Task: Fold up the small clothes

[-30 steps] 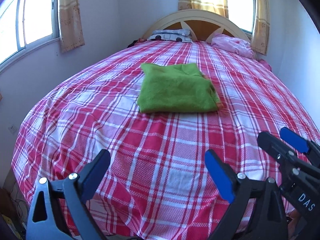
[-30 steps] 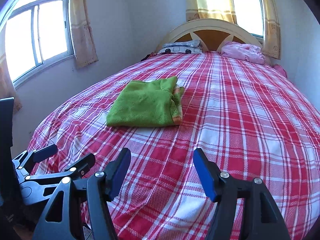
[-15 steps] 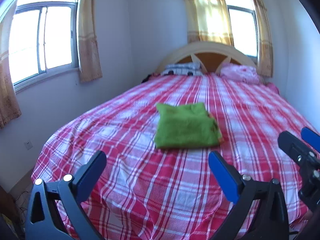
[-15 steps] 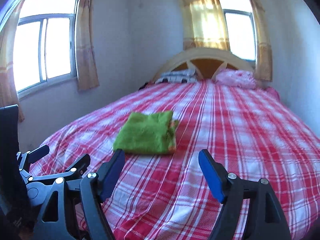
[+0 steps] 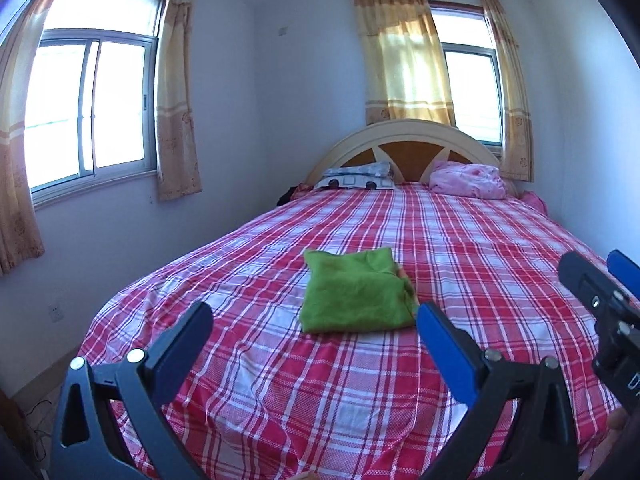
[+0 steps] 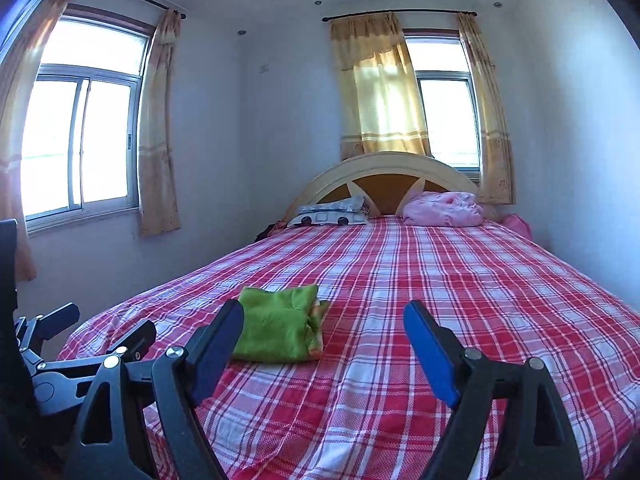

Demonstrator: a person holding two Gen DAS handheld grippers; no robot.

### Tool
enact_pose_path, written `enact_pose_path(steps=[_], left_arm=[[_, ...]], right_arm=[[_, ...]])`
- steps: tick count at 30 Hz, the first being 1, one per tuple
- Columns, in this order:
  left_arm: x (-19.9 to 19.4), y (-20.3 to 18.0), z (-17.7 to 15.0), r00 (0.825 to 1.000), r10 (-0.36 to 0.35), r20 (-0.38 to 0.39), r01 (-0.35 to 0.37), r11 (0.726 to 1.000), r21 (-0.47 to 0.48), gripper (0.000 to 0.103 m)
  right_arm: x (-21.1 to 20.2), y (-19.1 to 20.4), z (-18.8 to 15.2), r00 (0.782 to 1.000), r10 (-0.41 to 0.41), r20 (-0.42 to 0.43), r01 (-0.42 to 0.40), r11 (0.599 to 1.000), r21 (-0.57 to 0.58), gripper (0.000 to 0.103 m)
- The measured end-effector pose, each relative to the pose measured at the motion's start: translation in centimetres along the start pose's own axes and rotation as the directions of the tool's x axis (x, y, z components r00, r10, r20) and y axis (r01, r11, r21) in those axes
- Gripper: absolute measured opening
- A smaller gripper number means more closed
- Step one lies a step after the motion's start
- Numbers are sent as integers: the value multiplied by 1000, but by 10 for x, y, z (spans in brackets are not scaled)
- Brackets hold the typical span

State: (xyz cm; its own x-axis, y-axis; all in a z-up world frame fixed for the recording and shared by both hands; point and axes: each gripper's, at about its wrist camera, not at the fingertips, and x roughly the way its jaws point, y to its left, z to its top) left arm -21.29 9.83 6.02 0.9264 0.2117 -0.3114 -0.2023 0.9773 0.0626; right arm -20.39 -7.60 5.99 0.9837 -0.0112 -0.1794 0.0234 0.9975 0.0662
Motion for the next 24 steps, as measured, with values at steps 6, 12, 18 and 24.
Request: enact_pose_path(steps=[6, 12, 18, 24], left_arm=[[-4, -2, 0, 1000, -10, 3, 10, 1000, -4, 103], [-6, 1, 1, 1000, -18, 2, 18, 1000, -13, 103], [-5, -1, 0, 1000, -15, -4, 15, 1000, -5, 103], [-5, -4, 0, 1000, -14, -9, 14, 1000, 3, 103]], right_arm=[[-2, -2, 0, 1000, -5, -5, 5, 1000, 1, 83], [-5, 2, 0, 1000, -9, 7, 9, 1000, -14, 83], [-4, 3, -1, 1000, -8, -1, 8, 1000, -11, 84], [-5, 3, -2, 1000, -7, -3, 7, 1000, -7, 84]])
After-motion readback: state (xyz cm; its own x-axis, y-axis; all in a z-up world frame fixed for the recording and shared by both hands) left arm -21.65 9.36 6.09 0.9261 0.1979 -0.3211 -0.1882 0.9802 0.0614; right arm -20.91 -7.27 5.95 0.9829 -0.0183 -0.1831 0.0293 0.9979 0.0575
